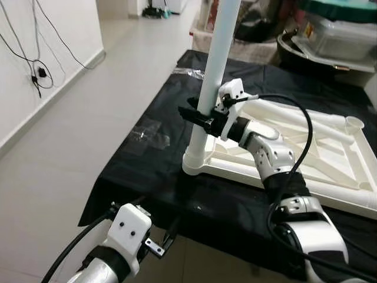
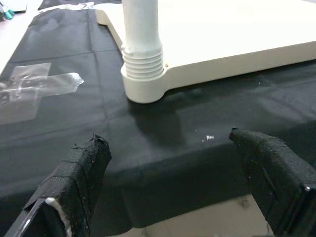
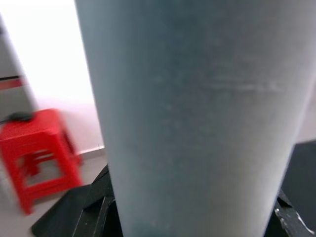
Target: Building children table
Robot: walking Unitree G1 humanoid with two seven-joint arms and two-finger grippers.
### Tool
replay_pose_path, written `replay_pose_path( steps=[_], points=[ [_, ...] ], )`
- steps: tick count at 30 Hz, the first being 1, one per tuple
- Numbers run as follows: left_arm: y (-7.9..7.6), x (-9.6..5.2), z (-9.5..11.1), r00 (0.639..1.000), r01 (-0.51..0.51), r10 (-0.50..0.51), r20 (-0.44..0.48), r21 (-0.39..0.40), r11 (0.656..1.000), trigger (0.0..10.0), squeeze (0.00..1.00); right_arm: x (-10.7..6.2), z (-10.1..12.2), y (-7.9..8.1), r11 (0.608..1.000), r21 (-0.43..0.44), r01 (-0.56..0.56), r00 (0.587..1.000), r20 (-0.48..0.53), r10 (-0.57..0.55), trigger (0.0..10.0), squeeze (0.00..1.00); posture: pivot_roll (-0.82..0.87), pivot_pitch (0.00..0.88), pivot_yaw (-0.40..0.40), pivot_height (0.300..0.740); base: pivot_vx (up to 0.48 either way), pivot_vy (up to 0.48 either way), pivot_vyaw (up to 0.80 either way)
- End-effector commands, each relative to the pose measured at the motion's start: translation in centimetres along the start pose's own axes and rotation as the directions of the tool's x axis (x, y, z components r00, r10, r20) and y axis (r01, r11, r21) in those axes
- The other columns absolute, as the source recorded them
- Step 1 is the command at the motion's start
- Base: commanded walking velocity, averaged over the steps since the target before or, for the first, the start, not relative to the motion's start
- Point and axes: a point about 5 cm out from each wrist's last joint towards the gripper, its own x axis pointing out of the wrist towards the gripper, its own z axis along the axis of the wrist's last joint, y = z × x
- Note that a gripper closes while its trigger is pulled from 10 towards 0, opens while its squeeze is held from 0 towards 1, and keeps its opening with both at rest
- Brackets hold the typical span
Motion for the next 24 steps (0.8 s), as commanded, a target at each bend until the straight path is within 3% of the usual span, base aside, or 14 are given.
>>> replay_pose_path(
  steps=[1,3,7,9,11,12,17,24],
  points=[
    [-0.4,-0.3,0.0,1.0,0.016,-0.016,-0.014,-0.001,1.0,10.0,0.0,0.7,-8.1,3.3,0.941,0.304,-0.148,0.963,-0.173,0.207,10.0,0.0,0.18,0.24,-0.109,0.74,0.0,0.0,0.0],
    [-0.4,-0.4,0.1,1.0,0.014,-0.014,-0.014,-0.001,1.0,10.0,0.0,0.9,-7.9,3.7,0.921,0.314,-0.23,0.945,-0.156,0.289,10.0,0.0,0.18,0.242,-0.109,0.74,0.0,0.0,0.0],
    [-0.3,-0.4,0.1,1.0,0.012,-0.012,-0.016,0.0,1.0,10.0,0.0,1.0,-7.6,3.7,0.915,0.3,-0.271,0.934,-0.146,0.325,10.0,0.0,0.18,0.242,-0.108,0.74,0.0,0.0,0.0],
    [-0.3,-0.4,0.1,1.0,0.01,-0.01,-0.017,0.0,1.0,10.0,0.0,1.5,-7.5,3.2,0.946,0.253,-0.203,0.951,-0.179,0.252,10.0,0.0,0.18,0.24,-0.108,0.74,0.0,0.0,0.0],
    [-0.3,-0.4,0.1,1.0,0.01,-0.01,-0.017,0.0,1.0,10.0,0.0,1.6,-7.5,3.1,0.953,0.241,-0.185,0.955,-0.187,0.232,10.0,0.0,0.18,0.24,-0.108,0.74,0.0,0.0,0.0],
    [-0.3,-0.3,0.1,1.0,0.01,-0.01,-0.015,0.0,1.0,10.0,0.0,1.7,-7.5,2.7,0.97,0.212,-0.114,0.966,-0.204,0.158,10.0,0.0,0.18,0.24,-0.108,0.74,0.0,0.0,0.0],
    [-0.3,-0.1,0.1,1.0,0.011,-0.011,-0.01,0.002,1.0,10.0,0.0,1.5,-7.4,1.9,0.984,0.176,0.003,0.982,-0.188,0.03,10.0,0.0,0.17,0.226,-0.103,0.74,0.0,0.0,0.0],
    [-0.1,0.3,0.1,1.0,0.017,-0.017,-0.004,0.007,1.0,10.0,0.0,0.7,-7.0,2.2,0.988,0.156,0.004,0.989,-0.144,0.019,10.0,0.0,0.16,0.216,-0.097,0.74,0.0,0.0,0.0]
  ],
)
